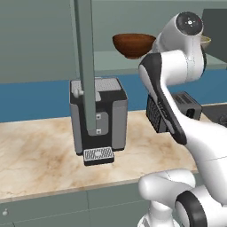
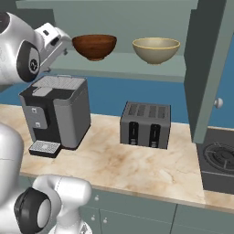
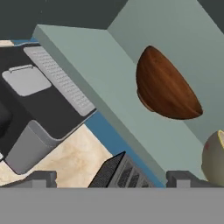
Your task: Move the bowls from the cabinet to the plates on the dining table.
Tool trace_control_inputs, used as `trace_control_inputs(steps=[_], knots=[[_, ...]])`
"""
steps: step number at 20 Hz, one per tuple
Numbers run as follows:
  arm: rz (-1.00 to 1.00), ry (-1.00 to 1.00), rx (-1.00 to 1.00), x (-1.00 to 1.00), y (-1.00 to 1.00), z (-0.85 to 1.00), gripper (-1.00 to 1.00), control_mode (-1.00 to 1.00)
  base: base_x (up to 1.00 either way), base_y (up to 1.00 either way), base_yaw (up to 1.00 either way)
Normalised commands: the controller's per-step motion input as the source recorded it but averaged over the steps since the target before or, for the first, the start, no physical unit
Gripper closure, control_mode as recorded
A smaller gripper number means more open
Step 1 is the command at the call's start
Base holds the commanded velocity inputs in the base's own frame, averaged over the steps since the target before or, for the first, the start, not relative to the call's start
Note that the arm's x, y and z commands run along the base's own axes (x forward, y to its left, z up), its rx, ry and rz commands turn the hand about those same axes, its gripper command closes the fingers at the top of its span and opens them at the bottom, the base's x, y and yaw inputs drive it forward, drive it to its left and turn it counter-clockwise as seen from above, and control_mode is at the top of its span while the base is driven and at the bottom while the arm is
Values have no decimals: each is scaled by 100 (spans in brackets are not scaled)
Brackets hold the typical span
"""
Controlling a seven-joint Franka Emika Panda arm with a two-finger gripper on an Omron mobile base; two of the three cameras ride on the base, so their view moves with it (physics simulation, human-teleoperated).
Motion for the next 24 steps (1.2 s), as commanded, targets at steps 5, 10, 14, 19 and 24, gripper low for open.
trace_control_inputs(steps=[5,10,14,19,24], knots=[[-13,0,-6,25,-23,-1,-100,-100,0,0,0],[-8,0,-5,32,-9,-1,-100,-100,0,0,0],[-1,-6,-2,29,0,-2,-100,-100,0,0,0],[0,-7,0,22,0,0,-100,-100,0,0,0],[0,-5,0,19,-1,0,-100,-100,0,0,0]])
